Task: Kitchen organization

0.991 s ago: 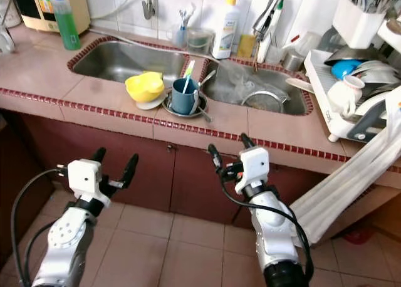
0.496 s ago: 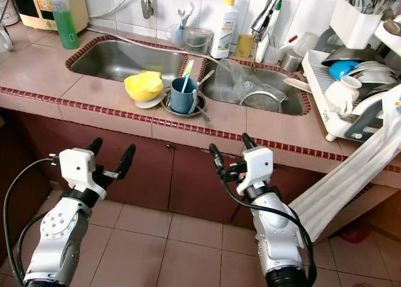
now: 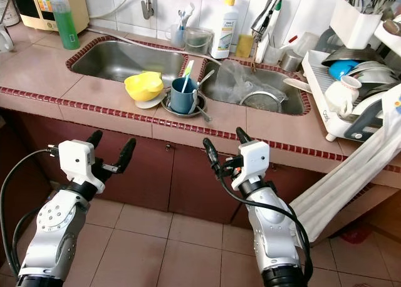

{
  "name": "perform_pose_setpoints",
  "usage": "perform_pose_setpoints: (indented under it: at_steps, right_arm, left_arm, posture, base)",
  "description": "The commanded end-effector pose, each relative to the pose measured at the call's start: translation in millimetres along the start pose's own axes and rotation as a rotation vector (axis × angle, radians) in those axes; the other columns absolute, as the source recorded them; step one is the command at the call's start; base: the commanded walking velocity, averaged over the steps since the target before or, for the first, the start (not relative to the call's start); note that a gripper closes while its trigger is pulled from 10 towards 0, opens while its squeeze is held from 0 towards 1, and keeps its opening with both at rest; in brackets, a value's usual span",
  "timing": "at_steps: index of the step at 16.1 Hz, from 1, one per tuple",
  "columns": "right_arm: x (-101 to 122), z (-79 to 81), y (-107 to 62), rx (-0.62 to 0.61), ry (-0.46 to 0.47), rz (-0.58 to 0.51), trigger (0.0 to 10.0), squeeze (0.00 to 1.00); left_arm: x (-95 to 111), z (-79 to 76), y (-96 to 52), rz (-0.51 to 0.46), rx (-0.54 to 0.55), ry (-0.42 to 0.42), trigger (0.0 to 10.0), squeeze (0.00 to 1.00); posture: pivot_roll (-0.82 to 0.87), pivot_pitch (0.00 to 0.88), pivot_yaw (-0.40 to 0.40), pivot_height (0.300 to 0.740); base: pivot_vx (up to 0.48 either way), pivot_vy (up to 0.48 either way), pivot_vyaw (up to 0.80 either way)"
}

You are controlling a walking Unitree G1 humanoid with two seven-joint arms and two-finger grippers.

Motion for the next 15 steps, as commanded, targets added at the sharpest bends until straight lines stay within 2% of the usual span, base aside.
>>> perform_pose_setpoints:
  at_steps: [1, 3, 6, 15]
  right_arm:
    - [3.4, -7.1, -3.2, -0.026, -0.013, -0.002, 10.0, 0.0]
    - [4.0, -8.5, -3.0, -0.025, -0.019, 0.005, 10.0, 0.0]
    - [5.3, -12.1, -3.5, -0.032, -0.03, 0.011, 10.0, 0.0]
    - [6.1, -11.3, -2.1, -0.023, -0.048, 0.017, 10.0, 0.0]
  left_arm:
    - [5.9, -8.8, 2.9, -0.017, -0.037, -0.009, 10.0, 0.0]
    - [9.4, -11.7, 4.3, -0.027, -0.051, 0.0, 10.0, 0.0]
    - [10.8, -8.2, 5.7, -0.026, -0.031, 0.008, 10.0, 0.0]
    - [12.7, -5.7, 6.0, -0.028, -0.016, -0.004, 10.0, 0.0]
  posture:
    - [-0.02, 0.0, -0.097, 0.74]
    - [-0.02, 0.0, -0.096, 0.74]
    - [-0.03, 0.0, -0.097, 0.74]
    - [-0.02, 0.0, -0.103, 0.74]
  base:
    - [0.0, 0.0, 0.0]
    - [0.285, 0.0, 0.0]
    - [0.319, 0.0, 0.0]
    - [0.396, 0.0, 0.0]
Point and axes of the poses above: a point about 5 cm out from each wrist's last joint towards the gripper, its own y axis pointing out of the wrist towards the gripper, its own x axis along the axis of the wrist's last joint, z = x × y, the point moved 4 cm from there along y, pointing out of the wrist towards the gripper
